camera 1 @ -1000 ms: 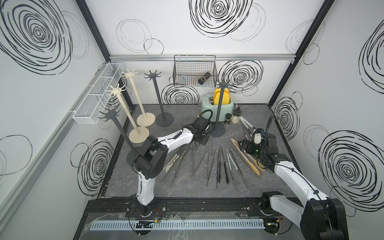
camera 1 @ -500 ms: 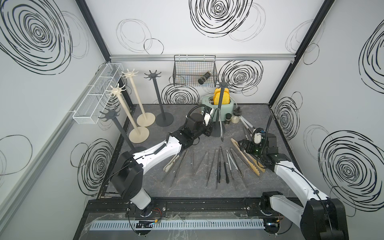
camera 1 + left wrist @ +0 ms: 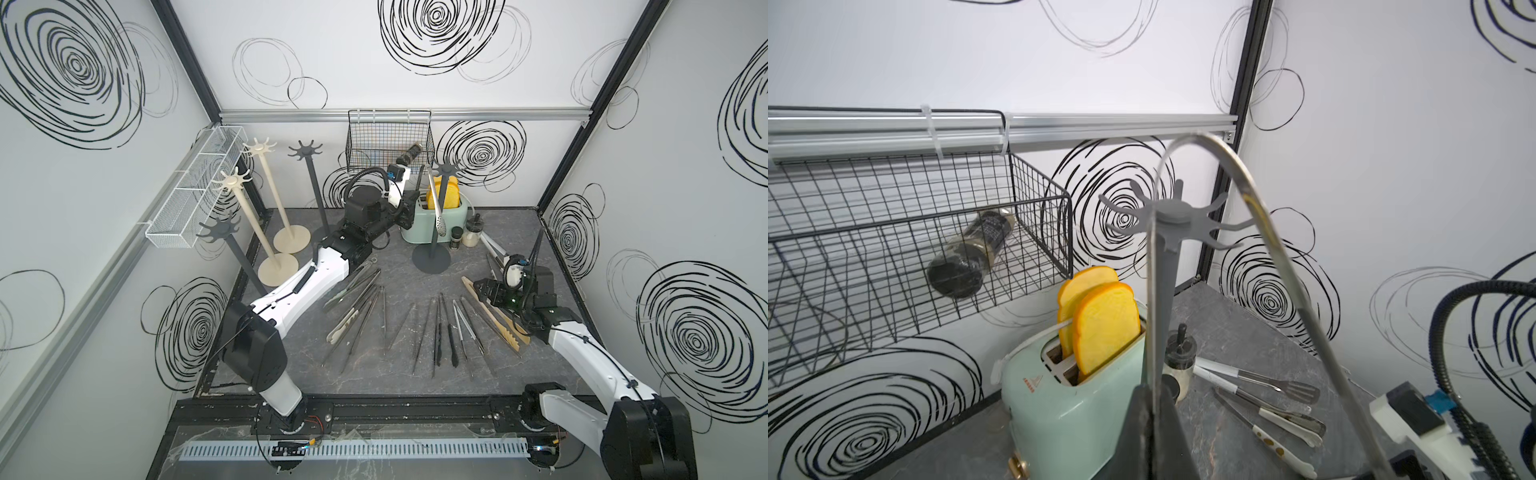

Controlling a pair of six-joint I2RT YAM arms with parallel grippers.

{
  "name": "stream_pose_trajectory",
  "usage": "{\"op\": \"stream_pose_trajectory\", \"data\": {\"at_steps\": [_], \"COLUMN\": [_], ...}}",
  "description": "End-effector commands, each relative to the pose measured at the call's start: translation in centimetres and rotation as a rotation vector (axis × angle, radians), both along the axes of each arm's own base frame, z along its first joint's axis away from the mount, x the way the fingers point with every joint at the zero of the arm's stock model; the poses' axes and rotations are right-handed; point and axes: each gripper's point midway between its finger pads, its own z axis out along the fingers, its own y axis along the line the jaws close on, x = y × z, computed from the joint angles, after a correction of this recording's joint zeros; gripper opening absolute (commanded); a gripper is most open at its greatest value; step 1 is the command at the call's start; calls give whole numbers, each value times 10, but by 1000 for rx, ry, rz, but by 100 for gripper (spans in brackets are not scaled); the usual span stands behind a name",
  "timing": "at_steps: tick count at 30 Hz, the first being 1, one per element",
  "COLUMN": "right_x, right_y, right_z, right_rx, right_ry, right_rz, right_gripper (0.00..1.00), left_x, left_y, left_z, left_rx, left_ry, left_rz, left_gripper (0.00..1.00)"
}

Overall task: Hang food tongs on kitchen utensil racks
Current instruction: Hang the food tongs on the rack.

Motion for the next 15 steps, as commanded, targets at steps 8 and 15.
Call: {"op": "stream_pose_trajectory", "data": {"at_steps": [8,15], "right_x": [4,4], "right_y": [2,0], "right_z": [10,8], "right_rx": [-12,-21], "right_ry": [-40,-38], "right_rz": [16,9], "right_gripper": [99,99], "left_x": [37,45], "left_y": [-10,-22], "left_z": [18,6], "left_rx": [37,55], "left_ry": [-78,-69], "left_rz": [-11,-34], "left_gripper": [0,0]}}
